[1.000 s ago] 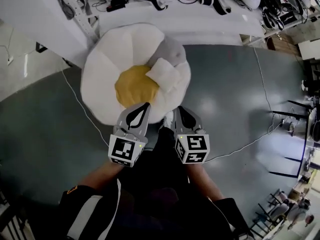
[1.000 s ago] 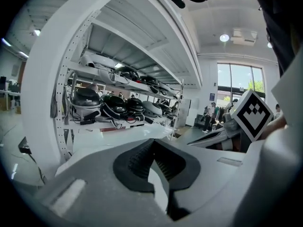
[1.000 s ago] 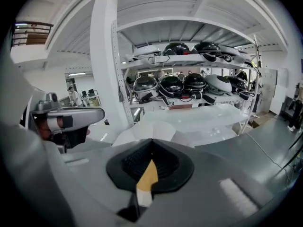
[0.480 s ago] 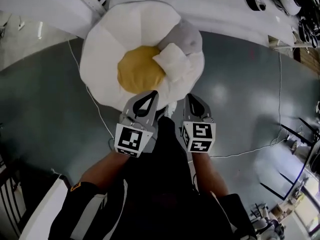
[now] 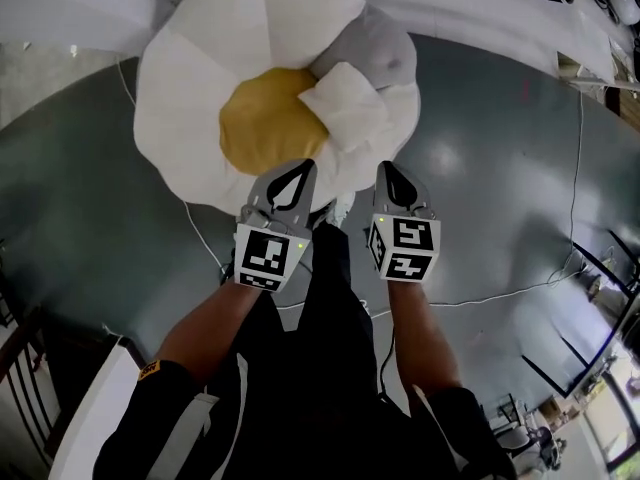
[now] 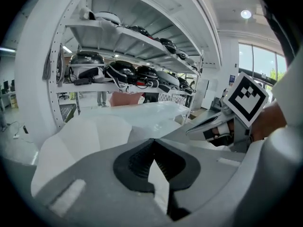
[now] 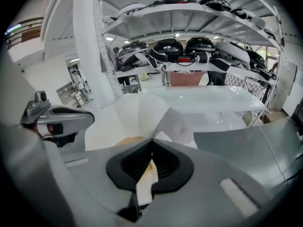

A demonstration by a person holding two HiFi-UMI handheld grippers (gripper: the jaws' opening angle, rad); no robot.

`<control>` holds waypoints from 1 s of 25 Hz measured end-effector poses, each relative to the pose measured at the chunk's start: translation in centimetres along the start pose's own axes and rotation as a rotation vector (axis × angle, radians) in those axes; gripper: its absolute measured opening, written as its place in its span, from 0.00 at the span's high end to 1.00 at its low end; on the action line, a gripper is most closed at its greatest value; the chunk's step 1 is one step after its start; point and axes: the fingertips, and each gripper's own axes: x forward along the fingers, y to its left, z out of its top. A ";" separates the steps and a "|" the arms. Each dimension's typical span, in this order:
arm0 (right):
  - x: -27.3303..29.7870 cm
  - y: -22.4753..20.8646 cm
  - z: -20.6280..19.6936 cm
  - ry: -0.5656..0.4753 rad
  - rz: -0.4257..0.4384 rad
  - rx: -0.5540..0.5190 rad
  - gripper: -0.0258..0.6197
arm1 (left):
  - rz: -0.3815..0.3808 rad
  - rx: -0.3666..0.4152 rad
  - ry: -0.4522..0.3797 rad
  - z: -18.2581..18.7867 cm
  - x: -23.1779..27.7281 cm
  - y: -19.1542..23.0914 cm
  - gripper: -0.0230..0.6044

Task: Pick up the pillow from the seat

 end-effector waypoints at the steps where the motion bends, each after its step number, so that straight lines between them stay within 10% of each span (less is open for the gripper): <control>1: 0.9 -0.5 -0.5 0.006 -0.001 0.007 0.96 | 0.002 0.001 0.009 -0.8 0.8 0.2 0.96; 25: 18.5 -7.2 -12.9 0.146 -0.013 0.098 0.73 | 0.068 0.027 0.127 -14.6 15.5 4.1 0.96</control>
